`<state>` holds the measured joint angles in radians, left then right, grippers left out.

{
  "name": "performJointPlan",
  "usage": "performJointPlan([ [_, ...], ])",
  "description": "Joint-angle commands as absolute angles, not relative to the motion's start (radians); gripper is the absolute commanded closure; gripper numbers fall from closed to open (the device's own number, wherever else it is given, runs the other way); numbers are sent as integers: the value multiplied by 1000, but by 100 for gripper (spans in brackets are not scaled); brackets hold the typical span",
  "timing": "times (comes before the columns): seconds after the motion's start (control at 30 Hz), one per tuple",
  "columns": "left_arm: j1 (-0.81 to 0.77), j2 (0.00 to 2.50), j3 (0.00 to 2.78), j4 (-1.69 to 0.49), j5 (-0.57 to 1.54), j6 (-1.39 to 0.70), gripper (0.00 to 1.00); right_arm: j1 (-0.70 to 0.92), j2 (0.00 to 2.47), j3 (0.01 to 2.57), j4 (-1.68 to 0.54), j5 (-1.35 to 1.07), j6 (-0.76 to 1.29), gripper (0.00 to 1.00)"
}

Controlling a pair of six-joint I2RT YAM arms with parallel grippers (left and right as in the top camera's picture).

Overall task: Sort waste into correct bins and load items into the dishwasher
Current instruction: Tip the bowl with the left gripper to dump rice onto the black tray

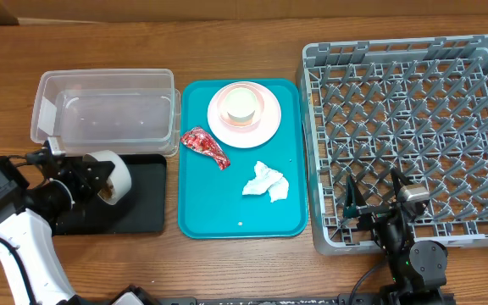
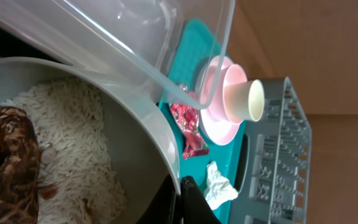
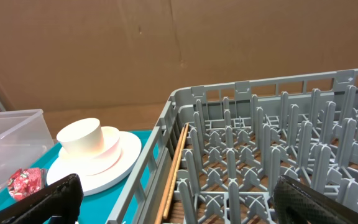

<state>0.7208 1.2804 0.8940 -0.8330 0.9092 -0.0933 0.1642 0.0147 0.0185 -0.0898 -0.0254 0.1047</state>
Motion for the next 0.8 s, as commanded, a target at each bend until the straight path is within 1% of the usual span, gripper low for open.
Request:
performJointPlan([
  [0.0, 760, 1288, 886, -817, 1003, -64, 96, 162, 3, 8, -82, -19, 109, 0],
  [0.2, 817, 1332, 854, -735, 1160, -63, 96, 162, 3, 8, -83, -19, 109, 0],
  [0.37, 838, 1385, 838, -725, 1174, -58, 96, 161, 3, 8, -82, -19, 109, 0],
  [0.5, 839, 1434, 838, -717, 1258, -20, 96, 162, 3, 8, -83, -19, 109, 0],
  [0.77, 845, 1522, 838, -675, 1307, -22, 96, 162, 3, 8, -82, -19, 109, 0],
])
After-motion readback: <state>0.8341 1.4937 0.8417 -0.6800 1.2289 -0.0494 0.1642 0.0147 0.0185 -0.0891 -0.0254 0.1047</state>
